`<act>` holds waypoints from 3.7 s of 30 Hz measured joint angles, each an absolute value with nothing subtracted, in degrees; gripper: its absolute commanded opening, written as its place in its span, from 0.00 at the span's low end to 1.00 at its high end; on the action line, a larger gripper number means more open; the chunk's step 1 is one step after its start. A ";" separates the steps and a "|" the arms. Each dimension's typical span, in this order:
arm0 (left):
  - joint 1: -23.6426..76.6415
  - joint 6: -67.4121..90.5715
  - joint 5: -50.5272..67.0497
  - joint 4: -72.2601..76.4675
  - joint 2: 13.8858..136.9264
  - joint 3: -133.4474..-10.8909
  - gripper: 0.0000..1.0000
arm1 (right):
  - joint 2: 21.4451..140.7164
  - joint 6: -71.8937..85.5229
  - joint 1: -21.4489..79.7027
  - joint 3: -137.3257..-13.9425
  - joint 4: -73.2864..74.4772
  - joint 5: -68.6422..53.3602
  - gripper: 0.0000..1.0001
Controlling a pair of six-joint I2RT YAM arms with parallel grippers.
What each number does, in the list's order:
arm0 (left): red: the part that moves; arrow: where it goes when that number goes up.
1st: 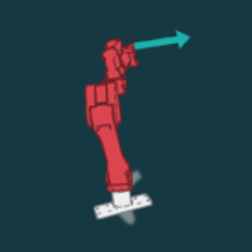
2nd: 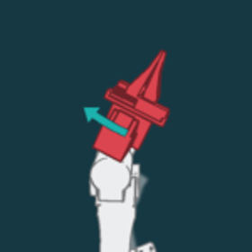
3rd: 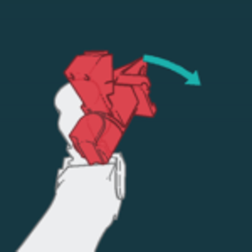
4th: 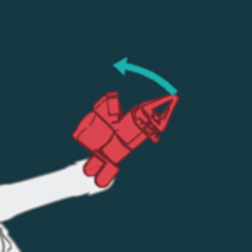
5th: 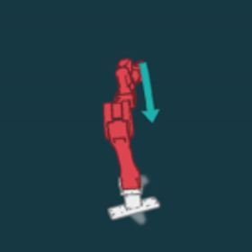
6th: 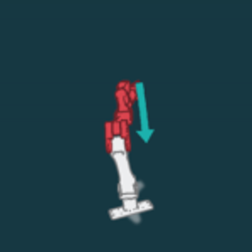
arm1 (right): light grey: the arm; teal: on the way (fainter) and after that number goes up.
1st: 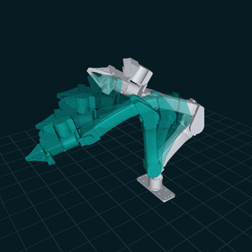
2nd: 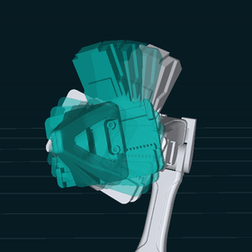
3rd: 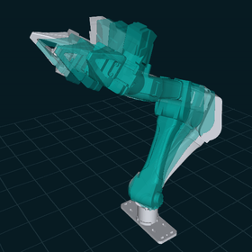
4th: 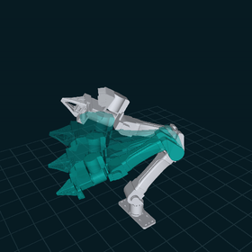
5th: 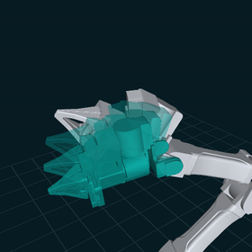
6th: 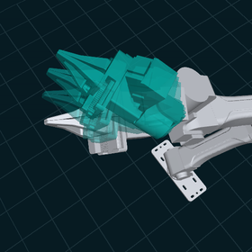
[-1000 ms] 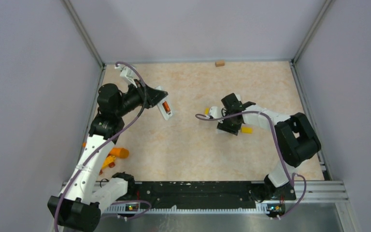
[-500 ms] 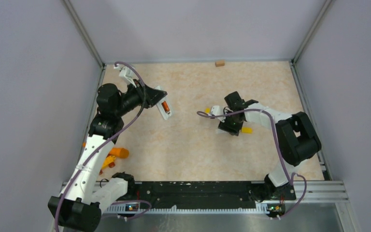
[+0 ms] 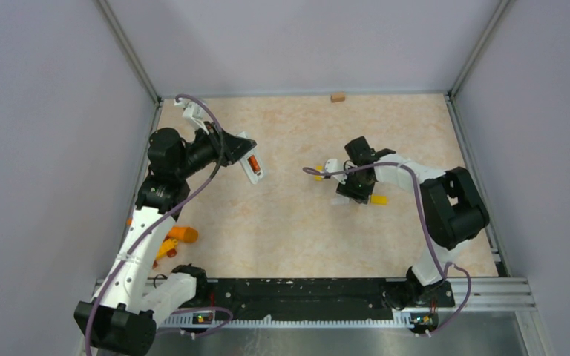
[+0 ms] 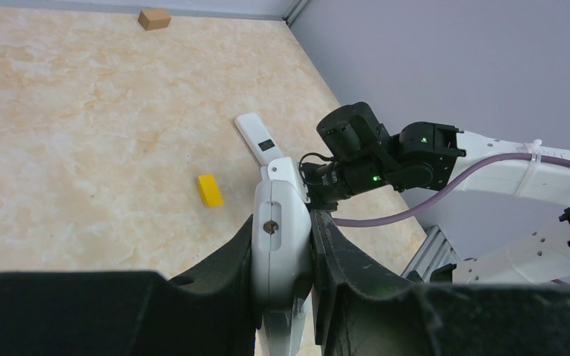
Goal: Load the batteries into the remote control
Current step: Pick up the battery from the center of the board, then load the battery into the remote control.
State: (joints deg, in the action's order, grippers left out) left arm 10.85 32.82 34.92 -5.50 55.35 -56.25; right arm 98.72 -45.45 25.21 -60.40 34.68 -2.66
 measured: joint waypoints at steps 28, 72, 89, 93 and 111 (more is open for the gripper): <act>10.22 36.91 35.05 -2.85 55.88 -54.72 0.00 | 90.59 -30.28 21.63 -63.81 27.22 -19.92 0.00; 24.80 71.13 36.62 44.01 87.15 -43.46 0.00 | 74.85 26.37 45.39 -73.76 35.18 -9.93 0.00; 24.86 76.90 39.27 53.04 88.66 -41.65 0.00 | 79.99 22.65 47.51 -79.20 40.23 -1.96 0.03; 24.84 76.82 39.42 53.06 88.66 -41.56 0.00 | 80.36 22.02 47.64 -79.26 40.18 -2.22 0.12; 24.84 78.81 39.38 53.52 88.66 -41.54 0.00 | 80.31 22.24 47.92 -79.29 37.45 -2.11 0.34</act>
